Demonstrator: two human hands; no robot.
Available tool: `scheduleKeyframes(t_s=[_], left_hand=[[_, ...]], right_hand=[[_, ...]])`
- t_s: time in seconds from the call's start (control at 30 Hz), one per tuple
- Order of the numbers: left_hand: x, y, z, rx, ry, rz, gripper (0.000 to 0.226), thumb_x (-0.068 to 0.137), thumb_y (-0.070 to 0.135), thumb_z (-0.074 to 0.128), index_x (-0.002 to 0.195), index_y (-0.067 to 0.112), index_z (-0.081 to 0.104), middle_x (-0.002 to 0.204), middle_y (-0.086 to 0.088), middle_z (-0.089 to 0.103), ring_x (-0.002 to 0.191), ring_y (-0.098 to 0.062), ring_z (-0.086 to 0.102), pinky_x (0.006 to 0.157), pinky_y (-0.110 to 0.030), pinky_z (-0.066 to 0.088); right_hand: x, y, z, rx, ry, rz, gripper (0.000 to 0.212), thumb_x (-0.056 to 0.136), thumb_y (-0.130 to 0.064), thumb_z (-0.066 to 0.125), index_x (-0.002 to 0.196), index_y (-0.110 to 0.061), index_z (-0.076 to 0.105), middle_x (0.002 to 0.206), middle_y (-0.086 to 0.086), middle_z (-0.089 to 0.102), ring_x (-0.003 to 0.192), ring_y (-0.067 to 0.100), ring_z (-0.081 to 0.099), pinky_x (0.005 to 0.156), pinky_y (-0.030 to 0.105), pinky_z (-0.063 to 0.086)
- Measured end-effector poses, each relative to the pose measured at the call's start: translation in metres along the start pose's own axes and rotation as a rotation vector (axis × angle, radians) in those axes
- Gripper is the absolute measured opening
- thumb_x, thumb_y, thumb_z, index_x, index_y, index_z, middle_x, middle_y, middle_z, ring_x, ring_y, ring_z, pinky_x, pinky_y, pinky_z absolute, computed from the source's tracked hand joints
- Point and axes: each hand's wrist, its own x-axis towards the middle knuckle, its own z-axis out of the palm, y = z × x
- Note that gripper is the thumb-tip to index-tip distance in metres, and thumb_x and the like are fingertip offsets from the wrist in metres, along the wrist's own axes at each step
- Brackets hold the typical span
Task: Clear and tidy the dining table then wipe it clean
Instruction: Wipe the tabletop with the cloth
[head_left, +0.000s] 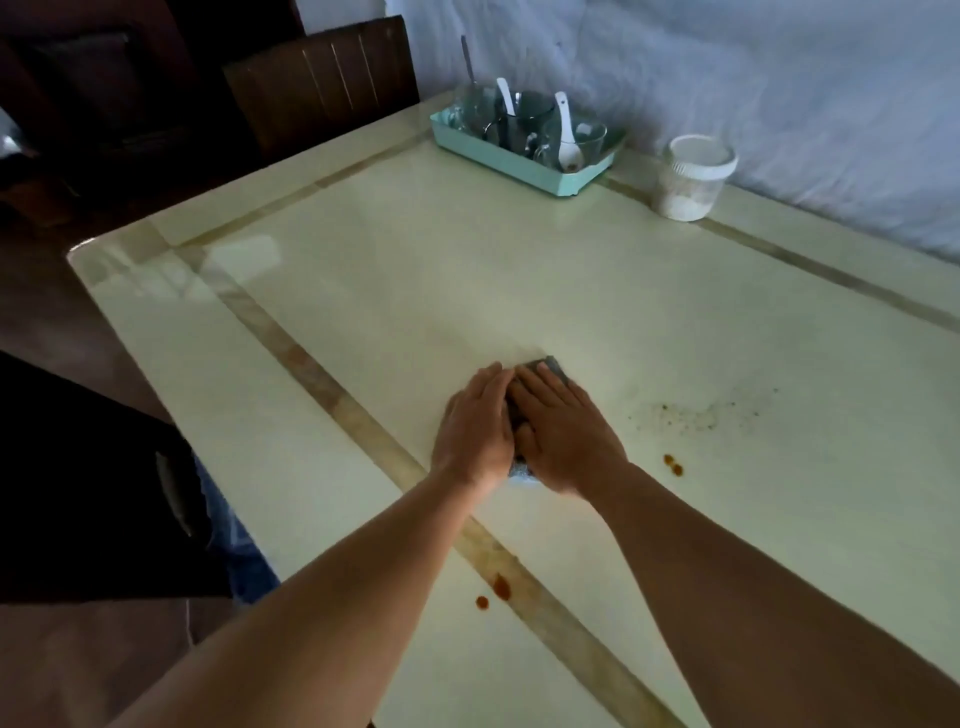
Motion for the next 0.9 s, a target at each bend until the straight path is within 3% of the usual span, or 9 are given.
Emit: scheduleKeyframes(t_s=[0.13,0.2,0.27,0.43,0.57,0.67,0.8,0.9], left_hand=[[0.039,0.016,0.013,0.144,-0.007,0.135,0.047,0.093,0.01,0.036,0.14,0.013,0.036,0.149,-0.007,0.037,0.138,-0.022,0.033,0.114,-0.03,0.022],[0.045,0.013,0.018,0.158,0.033,0.135,0.046,0.093,0.008,0.037,0.139,0.012,0.039,0.146,-0.008,0.041,0.136,-0.022,0.036,0.113,-0.027,0.022],[0.047,0.011,0.021,0.153,0.07,0.126,0.045,0.092,0.007,0.039,0.136,0.012,0.044,0.142,-0.008,0.046,0.133,-0.023,0.04,0.11,-0.025,0.024],[0.048,0.013,0.024,0.161,0.102,0.12,0.044,0.091,0.006,0.04,0.134,0.014,0.046,0.14,-0.006,0.049,0.13,-0.024,0.042,0.107,-0.022,0.025],[0.051,0.011,0.024,0.15,0.078,0.09,0.042,0.091,0.008,0.039,0.131,0.016,0.048,0.138,-0.004,0.051,0.124,-0.027,0.047,0.105,-0.026,0.03],[0.049,0.014,0.016,0.085,0.019,0.093,0.04,0.092,0.006,0.038,0.131,0.012,0.048,0.137,-0.007,0.051,0.126,-0.025,0.047,0.105,-0.022,0.029],[0.024,0.011,-0.005,0.065,-0.045,0.126,0.038,0.094,0.006,0.036,0.13,0.009,0.049,0.135,-0.01,0.053,0.126,-0.025,0.048,0.106,-0.026,0.031],[-0.019,-0.009,-0.017,0.095,-0.026,0.15,0.034,0.091,0.006,0.04,0.121,0.008,0.056,0.126,-0.012,0.059,0.118,-0.029,0.053,0.104,-0.033,0.037]], right_hand=[[0.022,0.064,-0.014,0.002,0.068,0.069,0.061,0.093,-0.034,0.016,0.153,-0.022,0.007,0.162,-0.002,0.004,0.149,0.015,-0.003,0.121,0.032,0.002],[0.031,0.097,-0.022,0.076,0.122,0.137,0.061,0.095,-0.031,0.023,0.153,-0.018,0.008,0.161,0.002,0.008,0.149,0.016,0.001,0.12,0.03,0.003],[0.037,0.128,-0.029,0.117,0.161,0.22,0.062,0.096,-0.026,0.032,0.153,-0.015,0.008,0.161,0.006,0.007,0.149,0.018,0.001,0.12,0.031,0.003],[0.049,0.166,-0.03,0.025,0.158,0.324,0.06,0.097,-0.031,0.029,0.152,-0.015,0.013,0.161,0.008,0.003,0.149,0.024,0.001,0.12,0.039,0.008],[0.035,0.152,-0.026,0.062,0.134,0.326,0.06,0.095,-0.032,0.026,0.152,-0.018,0.012,0.162,0.004,0.003,0.149,0.02,-0.002,0.12,0.036,0.004],[0.005,0.118,-0.018,0.042,0.098,0.277,0.06,0.097,-0.032,0.023,0.153,-0.018,0.007,0.162,0.003,0.001,0.149,0.018,-0.004,0.12,0.032,-0.001],[-0.031,0.052,0.003,-0.016,0.063,0.158,0.091,0.068,-0.046,-0.007,0.153,-0.016,0.006,0.162,0.004,0.001,0.149,0.019,-0.005,0.121,0.031,-0.004],[-0.053,0.004,0.022,-0.03,0.017,0.1,0.096,0.063,-0.046,-0.012,0.153,-0.017,0.002,0.162,0.003,-0.003,0.149,0.018,-0.009,0.121,0.033,-0.004]])
